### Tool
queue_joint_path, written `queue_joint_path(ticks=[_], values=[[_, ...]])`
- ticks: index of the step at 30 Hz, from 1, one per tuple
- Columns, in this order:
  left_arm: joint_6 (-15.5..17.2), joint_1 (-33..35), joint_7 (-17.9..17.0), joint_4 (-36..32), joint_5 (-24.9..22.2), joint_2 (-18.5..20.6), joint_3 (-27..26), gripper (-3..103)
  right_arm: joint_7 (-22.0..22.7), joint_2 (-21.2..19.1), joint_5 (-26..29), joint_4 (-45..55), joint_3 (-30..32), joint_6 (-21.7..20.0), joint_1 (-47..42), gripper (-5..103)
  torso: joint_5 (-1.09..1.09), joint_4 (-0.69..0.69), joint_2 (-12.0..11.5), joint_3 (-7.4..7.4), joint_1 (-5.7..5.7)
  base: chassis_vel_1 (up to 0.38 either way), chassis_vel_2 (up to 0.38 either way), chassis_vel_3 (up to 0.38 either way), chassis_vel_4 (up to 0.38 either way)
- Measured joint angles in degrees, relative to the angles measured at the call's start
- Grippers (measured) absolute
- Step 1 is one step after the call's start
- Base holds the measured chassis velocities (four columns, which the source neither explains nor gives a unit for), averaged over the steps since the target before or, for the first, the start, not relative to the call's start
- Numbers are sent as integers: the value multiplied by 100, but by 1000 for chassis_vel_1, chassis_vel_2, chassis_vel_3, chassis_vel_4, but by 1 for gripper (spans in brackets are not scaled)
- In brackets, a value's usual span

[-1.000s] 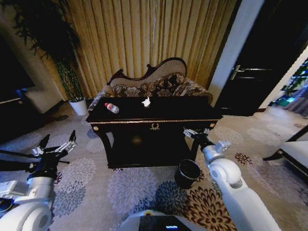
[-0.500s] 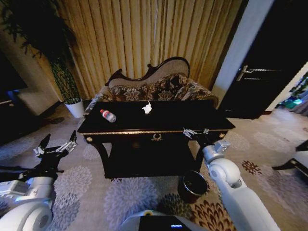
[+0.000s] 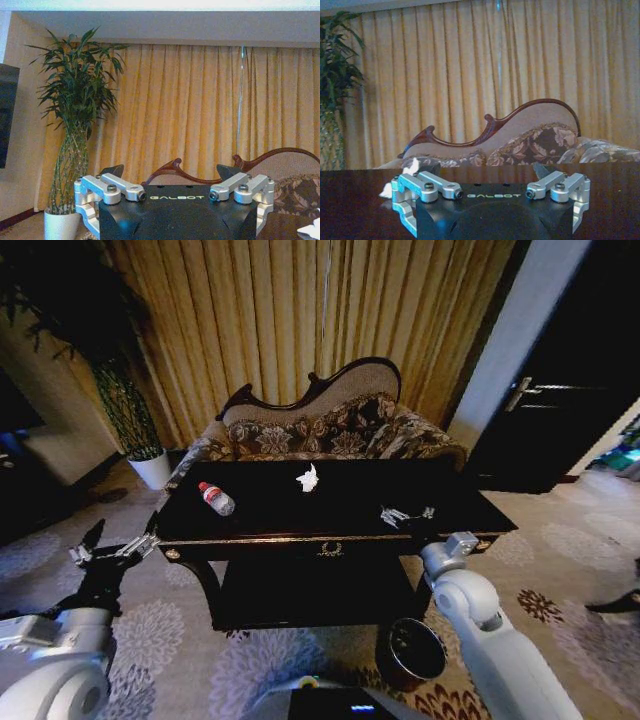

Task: Move to the front of the table and place the trash on the table into the trash bin.

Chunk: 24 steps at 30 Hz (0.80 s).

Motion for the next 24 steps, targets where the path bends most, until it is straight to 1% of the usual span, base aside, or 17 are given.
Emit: queue_joint_path(ticks=[3, 5, 6, 7, 10, 11, 13, 14, 16, 18, 21, 22, 24], values=[[39, -4, -14, 0, 0, 24, -1, 100, -1, -221, 215, -1, -162, -41, 64, 100, 0, 1, 0, 1, 0, 0, 0, 0, 0], [63, -6, -21, 0, 2, 24, -2, 100, -3, -289, 296, -1, -212, -49, 92, 100, 0, 0, -1, 1, 1, 0, 0, 0, 0], [92, -4, -30, 0, 5, 12, -6, 100, -5, -423, 451, -2, -304, -80, 172, 100, 1, 0, -2, 2, 4, 0, 0, 0, 0], [92, -4, -30, 0, 5, 12, -6, 100, -5, -423, 451, -2, -304, -80, 172, 100, 1, 0, -2, 2, 4, 0, 0, 0, 0], [102, 4, -33, 0, 14, -28, -7, 100, -2, -747, 968, -1, -513, -222, 442, 100, 0, 1, -2, 2, 4, 0, 0, 0, 0], [102, 4, -33, 0, 14, -28, -7, 100, -2, -747, 968, -1, -513, -222, 442, 100, 0, 1, -2, 2, 4, 0, 0, 0, 0], [103, -9, -32, 0, 21, -18, -7, 100, -1, -919, 1209, -50, -681, -255, 652, 100, 0, 0, -2, 2, 4, 0, 0, 0, 0], [103, -9, -32, 0, 21, -18, -7, 100, -1, -919, 1209, -50, -681, -255, 652, 100, 0, 0, -2, 2, 4, 0, 0, 0, 0], [112, -25, -32, 0, 21, 15, -17, 100, 0, -1054, 1419, -146, -929, -263, 887, 100, 1, 0, -3, 2, 4, 0, 0, 0, 0], [116, -29, -32, 0, 20, 20, -22, 100, 0, -1082, 1483, -177, -1010, -263, 979, 100, 1, 0, -3, 2, 4, 0, 0, 0, 0], [127, -32, -39, 0, 20, 26, -24, 100, 39, -1171, 1712, -356, -1403, -297, 1534, 100, 1, 0, -3, 2, 4, 0, 0, 0, 0], [127, -32, -39, 0, 20, 26, -24, 100, 39, -1171, 1712, -356, -1403, -297, 1534, 100, 1, 0, -3, 2, 4, 0, 0, 0, 0], [136, -35, -48, 0, 23, 26, -19, 100, 166, -1244, 1920, -514, -1760, -372, 2030, 100, -1, 1, -3, 2, 4, 0, 0, 0, 0]])
